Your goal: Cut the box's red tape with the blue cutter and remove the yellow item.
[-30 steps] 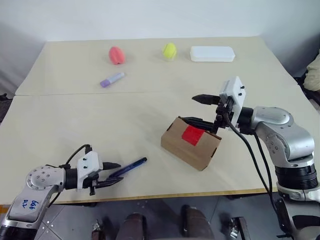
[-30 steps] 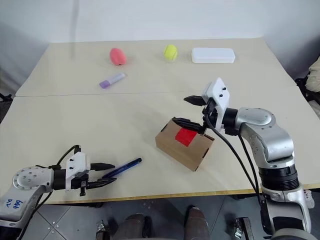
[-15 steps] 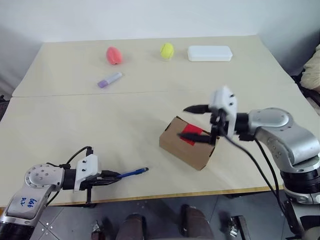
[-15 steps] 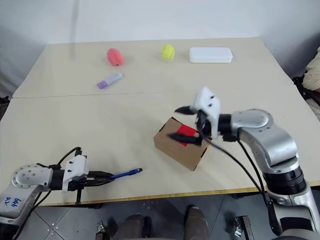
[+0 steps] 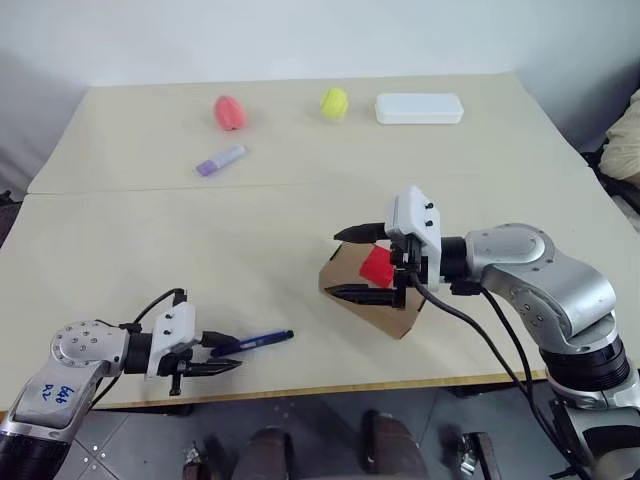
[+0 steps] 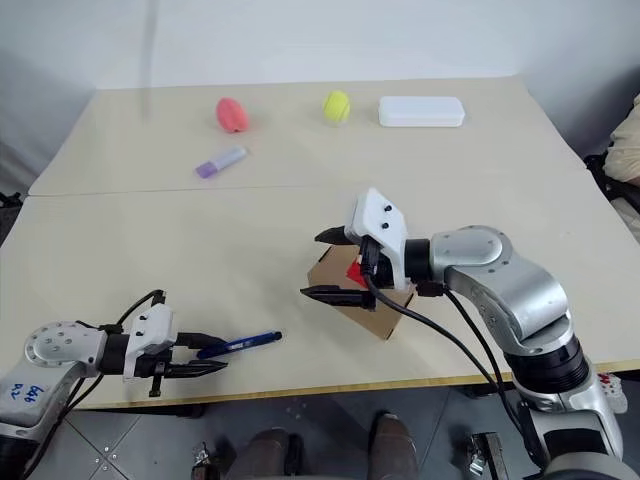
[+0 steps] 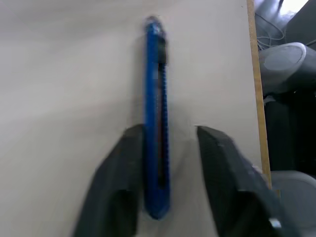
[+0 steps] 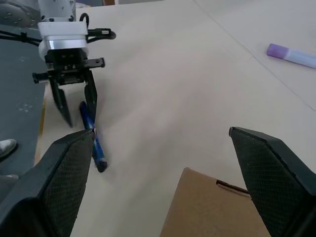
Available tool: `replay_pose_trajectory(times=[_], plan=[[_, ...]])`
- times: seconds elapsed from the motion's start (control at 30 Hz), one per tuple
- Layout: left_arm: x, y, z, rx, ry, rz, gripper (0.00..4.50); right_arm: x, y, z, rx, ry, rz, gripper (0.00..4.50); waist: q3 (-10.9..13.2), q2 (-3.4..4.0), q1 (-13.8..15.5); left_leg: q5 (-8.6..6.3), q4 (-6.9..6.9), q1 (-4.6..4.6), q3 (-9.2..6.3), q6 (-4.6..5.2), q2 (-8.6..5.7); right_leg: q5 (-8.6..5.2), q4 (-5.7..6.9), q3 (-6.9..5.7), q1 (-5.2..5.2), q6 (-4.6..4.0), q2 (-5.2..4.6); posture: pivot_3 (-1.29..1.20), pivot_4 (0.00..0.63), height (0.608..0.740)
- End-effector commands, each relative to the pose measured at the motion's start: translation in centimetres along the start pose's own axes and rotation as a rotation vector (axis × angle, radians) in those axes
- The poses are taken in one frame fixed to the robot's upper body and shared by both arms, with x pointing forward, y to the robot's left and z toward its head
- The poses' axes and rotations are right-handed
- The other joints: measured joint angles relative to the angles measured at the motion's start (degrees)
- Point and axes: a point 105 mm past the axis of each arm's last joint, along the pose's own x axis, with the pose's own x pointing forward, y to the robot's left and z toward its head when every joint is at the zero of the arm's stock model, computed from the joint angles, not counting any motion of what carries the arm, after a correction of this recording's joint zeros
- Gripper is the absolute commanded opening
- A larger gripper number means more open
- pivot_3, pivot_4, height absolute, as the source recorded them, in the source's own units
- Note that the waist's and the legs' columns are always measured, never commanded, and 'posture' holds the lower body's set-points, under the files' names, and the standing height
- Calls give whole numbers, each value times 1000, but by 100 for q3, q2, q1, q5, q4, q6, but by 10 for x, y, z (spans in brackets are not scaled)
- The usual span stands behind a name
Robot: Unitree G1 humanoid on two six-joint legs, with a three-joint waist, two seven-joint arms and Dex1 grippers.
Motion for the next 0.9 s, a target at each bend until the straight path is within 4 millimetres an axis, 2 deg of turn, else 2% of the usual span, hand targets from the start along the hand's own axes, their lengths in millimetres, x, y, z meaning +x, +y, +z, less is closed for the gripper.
replay_pose_trajectory(times=[0.03,0.1,0.3,0.43,0.57,0.7,0.9], plan=[[-1,11,-11,17,54,77,3071,-3,2,8,-32,-26,-6,4500,0,0,31,0,5,-2,0,0,0,1,2,0,0,-1,0,0,150,740],[-1,13,-11,47,58,86,3595,-4,0,8,-33,-26,-13,4500,0,0,34,0,15,-5,0,0,1,2,3,0,1,-3,0,0,150,740],[1,12,-16,125,86,68,3595,-5,-2,7,-35,-19,-27,4500,0,0,23,0,19,-4,5,1,3,4,4,0,0,-6,0,0,150,740],[3,12,-21,138,129,88,2790,-7,-3,7,-38,-14,-34,4500,-6,10,38,0,20,-3,6,1,3,5,3,0,3,-5,0,0,150,740],[9,-3,-16,74,88,26,1659,-8,-5,7,-39,-13,-41,4500,-9,15,34,0,26,-2,7,2,4,7,5,0,5,-8,0,0,150,740],[9,-7,-20,40,108,16,479,-9,-5,7,-41,-11,-43,4500,-9,15,47,-1,28,-3,7,3,4,7,4,0,6,-8,0,0,150,740],[8,-7,-18,39,100,17,400,-9,-4,12,-51,-22,-26,4500,-9,16,41,-2,28,-3,7,3,4,7,3,0,6,-8,0,0,150,740]])
